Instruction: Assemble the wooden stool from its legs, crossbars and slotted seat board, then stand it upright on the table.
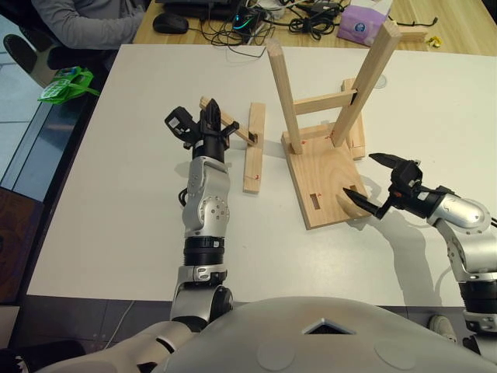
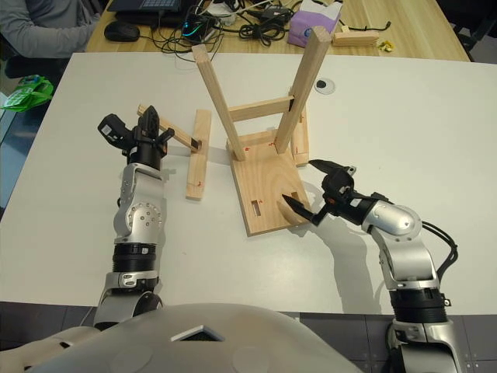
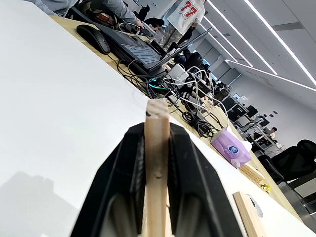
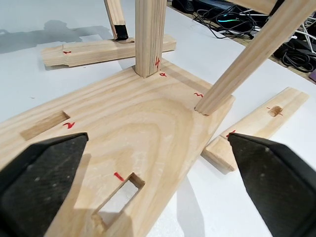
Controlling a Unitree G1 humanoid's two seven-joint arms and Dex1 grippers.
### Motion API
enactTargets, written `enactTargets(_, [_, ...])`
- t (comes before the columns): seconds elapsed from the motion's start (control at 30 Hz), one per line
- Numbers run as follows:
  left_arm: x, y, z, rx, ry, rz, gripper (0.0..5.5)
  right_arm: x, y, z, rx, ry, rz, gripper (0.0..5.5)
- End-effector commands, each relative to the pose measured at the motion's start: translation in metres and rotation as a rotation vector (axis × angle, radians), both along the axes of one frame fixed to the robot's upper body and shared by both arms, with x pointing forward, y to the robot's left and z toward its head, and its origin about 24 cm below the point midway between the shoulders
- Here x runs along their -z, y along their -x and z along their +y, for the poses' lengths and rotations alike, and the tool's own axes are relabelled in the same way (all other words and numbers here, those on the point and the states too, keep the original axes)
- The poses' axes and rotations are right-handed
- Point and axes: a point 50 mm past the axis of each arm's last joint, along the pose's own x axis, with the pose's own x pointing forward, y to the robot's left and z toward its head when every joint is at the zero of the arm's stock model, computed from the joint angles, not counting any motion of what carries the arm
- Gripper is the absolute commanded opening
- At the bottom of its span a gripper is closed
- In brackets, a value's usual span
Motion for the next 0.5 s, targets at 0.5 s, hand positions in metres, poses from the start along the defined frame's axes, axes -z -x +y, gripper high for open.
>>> enactTargets(0.5, [0.006, -0.006, -0.033, 0.034, 0.047, 0.014, 0.41, -0.002, -0.004, 0.007, -0.024, -0.006, -0.013, 5.4])
